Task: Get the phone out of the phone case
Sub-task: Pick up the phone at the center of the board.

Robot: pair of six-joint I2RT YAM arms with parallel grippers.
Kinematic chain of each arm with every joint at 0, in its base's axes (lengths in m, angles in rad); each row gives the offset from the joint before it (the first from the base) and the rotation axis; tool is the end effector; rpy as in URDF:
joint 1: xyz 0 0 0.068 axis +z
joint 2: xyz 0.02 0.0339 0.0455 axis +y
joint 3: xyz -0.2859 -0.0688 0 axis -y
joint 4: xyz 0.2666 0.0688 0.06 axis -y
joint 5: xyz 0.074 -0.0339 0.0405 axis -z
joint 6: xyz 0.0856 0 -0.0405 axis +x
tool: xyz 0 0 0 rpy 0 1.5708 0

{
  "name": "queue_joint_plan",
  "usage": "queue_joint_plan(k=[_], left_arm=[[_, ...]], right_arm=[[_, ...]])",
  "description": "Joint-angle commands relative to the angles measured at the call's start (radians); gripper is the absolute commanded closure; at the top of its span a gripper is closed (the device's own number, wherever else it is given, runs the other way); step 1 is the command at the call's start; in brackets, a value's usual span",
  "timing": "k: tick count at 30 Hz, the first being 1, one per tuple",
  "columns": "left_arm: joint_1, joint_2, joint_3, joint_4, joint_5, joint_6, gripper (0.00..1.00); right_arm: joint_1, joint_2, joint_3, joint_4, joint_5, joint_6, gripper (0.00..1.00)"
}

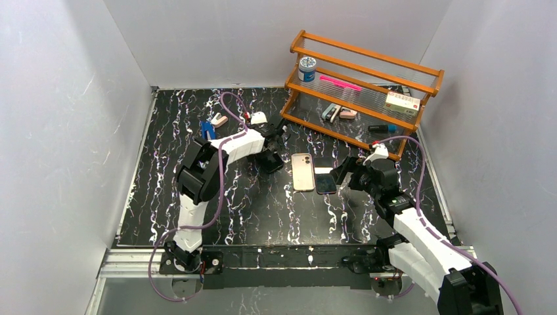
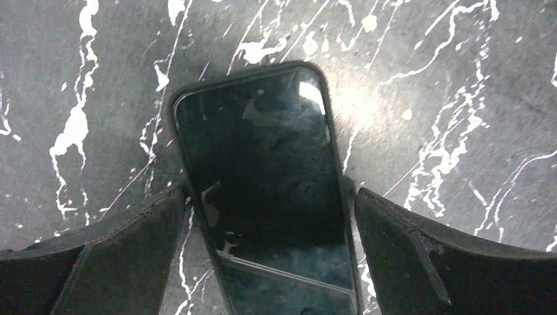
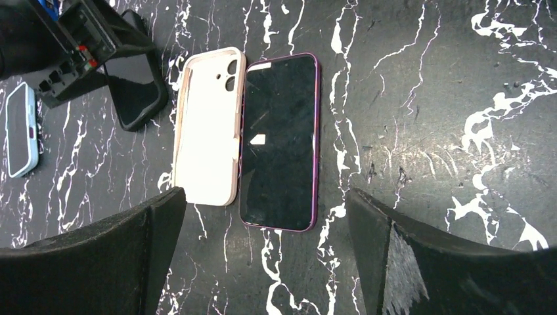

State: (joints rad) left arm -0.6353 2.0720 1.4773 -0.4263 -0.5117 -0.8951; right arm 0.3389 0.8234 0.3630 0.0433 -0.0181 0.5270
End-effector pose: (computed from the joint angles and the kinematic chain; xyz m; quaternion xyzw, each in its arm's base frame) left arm 0.4189 -0.2567 0.1378 -0.1887 0.9144 -0.0062 0.3581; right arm 0.2231 0.0803 0.1938 0.0738 0.8349 0.2357 0.4919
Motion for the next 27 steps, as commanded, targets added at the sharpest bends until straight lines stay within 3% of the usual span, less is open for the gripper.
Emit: queue_joint_plan(k=[1, 5, 10, 19, 22, 25, 27], left_arm=[[0.009, 0.043, 0.051, -0.043, -0.012, -0.018, 0.02], [0.011, 0.062, 0.021, -0.04, 0.004, -0.049, 0.06], [0.01, 0.053, -0.059, -0.006, 0.024, -0.062, 0.24], [0.033, -0.164, -0.312, 0.165, 0.117, -0.006, 0.83], [0.047, -0.252, -0.392, 0.229, 0.174, -0.007, 0.95], [0.049, -0.315, -0.432, 0.25, 0.195, -0.003, 0.94], [0.049, -0.34, -0.434, 0.248, 0.197, -0.002, 0.77]], right_arm=[[0.005, 0.002, 0.01, 0.016, -0.022, -0.048, 0.01], [0.005, -0.007, 0.016, 0.016, -0.077, -0.081, 0.01], [0.013, 0.006, 0.022, 0.034, -0.169, -0.103, 0.01], [0.161, 0.067, 0.007, 0.188, -0.237, -0.033, 0.03], [0.208, 0.102, 0.005, 0.253, -0.235, 0.017, 0.05], [0.245, 0.127, 0.006, 0.306, -0.212, 0.043, 0.05], [0.252, 0.135, 0.012, 0.31, -0.194, 0.042, 0.05]])
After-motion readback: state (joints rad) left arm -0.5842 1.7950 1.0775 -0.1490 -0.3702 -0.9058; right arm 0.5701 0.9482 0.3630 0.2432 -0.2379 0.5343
